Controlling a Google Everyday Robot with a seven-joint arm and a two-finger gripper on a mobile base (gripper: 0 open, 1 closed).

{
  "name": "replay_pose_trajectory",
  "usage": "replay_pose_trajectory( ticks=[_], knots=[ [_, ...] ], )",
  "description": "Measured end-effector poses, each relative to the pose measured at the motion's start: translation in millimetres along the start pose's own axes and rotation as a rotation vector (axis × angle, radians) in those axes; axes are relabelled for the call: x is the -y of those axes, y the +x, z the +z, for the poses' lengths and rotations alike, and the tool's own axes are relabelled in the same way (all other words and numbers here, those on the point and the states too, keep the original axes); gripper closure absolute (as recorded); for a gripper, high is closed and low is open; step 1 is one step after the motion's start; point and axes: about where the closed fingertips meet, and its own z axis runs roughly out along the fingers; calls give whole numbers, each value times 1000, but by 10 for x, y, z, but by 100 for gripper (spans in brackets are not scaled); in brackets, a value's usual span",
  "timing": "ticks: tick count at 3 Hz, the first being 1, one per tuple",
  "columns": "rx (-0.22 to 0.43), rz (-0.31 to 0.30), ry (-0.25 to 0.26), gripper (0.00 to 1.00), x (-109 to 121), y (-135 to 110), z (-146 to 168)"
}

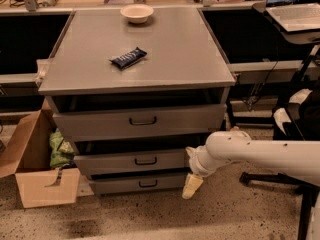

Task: Open middle drawer

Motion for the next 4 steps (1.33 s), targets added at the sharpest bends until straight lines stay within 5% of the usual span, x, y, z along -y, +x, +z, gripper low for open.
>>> replay_pose_trajectory(
  ticks=[2,4],
  knots=[
    [-124,-191,83,0,399,-267,497],
    [-153,-196,77,0,472,-242,593]
  ],
)
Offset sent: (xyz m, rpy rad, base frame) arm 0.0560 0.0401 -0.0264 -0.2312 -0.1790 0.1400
